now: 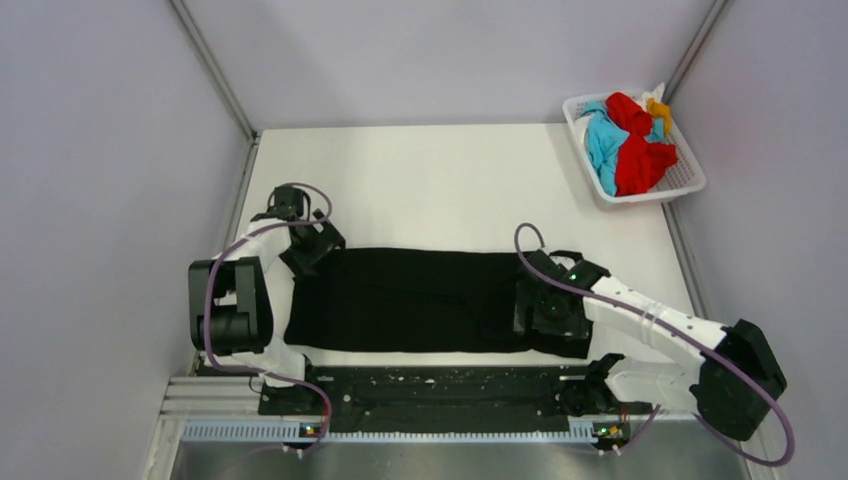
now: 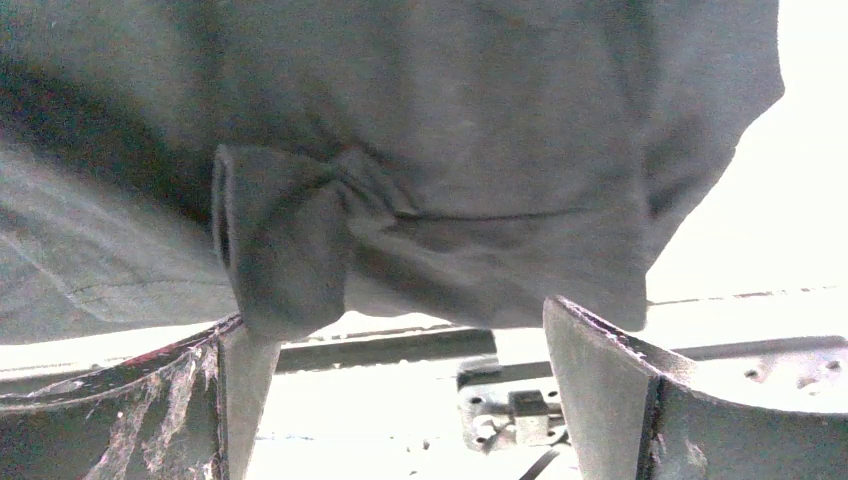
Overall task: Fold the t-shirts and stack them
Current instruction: Fold the other side of the tshirt into a rectangle, then rotate the tshirt 90 degrees
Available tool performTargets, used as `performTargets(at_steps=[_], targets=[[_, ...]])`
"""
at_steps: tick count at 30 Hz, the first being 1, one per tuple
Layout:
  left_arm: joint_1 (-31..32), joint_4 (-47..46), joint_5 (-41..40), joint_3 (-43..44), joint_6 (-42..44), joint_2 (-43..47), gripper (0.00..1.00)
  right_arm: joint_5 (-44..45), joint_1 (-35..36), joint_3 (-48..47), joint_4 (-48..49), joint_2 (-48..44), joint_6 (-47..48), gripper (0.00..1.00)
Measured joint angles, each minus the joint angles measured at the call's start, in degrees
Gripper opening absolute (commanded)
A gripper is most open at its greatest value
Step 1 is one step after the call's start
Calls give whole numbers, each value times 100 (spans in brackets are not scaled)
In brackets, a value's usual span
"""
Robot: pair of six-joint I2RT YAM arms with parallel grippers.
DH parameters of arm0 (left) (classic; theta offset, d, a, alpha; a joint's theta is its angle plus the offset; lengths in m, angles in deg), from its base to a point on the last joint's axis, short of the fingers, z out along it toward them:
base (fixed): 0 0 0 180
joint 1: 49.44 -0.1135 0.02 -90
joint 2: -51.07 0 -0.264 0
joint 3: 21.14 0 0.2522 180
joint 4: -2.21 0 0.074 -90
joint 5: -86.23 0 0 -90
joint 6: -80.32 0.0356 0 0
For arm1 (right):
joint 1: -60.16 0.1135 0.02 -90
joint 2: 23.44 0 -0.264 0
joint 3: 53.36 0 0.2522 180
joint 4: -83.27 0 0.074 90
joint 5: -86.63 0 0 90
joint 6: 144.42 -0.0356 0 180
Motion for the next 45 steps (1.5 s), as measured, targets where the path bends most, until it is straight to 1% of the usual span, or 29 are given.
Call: performTargets(at_steps=[4,7,10,13,17,20,23,24,27,31,34,36,45], targets=[[-28,101,-155,0,33,-2,99,525,-98,-72,-551,-575,-382,99],[-68,144,-247,0,39,0,99,828,-249,-181,-946,-776,-551,99],[-105,195,-306,0,37,11,99,796,-321,-221,-1051,-879,-326,99],[-122,227,-313,0,39,61,99,348,-326,-221,-761,-1108,219,99],[-127,251,-308,2,39,90,99,-433,-328,-223,90,-1502,927,99],[-127,262,-280,13,37,90,99,-927,-328,-223,837,-1572,1185,99],[-127,258,-201,39,37,90,99,-1639,-343,-195,1784,-1405,1255,99],[-127,258,-186,46,37,90,99,-1943,-356,-173,2149,-1224,1274,99],[-127,258,-162,68,39,90,99,-2396,-378,-160,2682,-564,1386,99],[-127,260,-125,79,57,90,99,-2435,-503,101,2927,173,1445,99],[-127,260,-118,79,74,90,99,-2321,-673,466,3018,468,1386,99],[-127,262,-111,79,81,90,99,-2352,-844,579,3174,518,1257,99],[-127,286,-114,79,83,90,99,-2651,-1204,721,3696,693,973,99]])
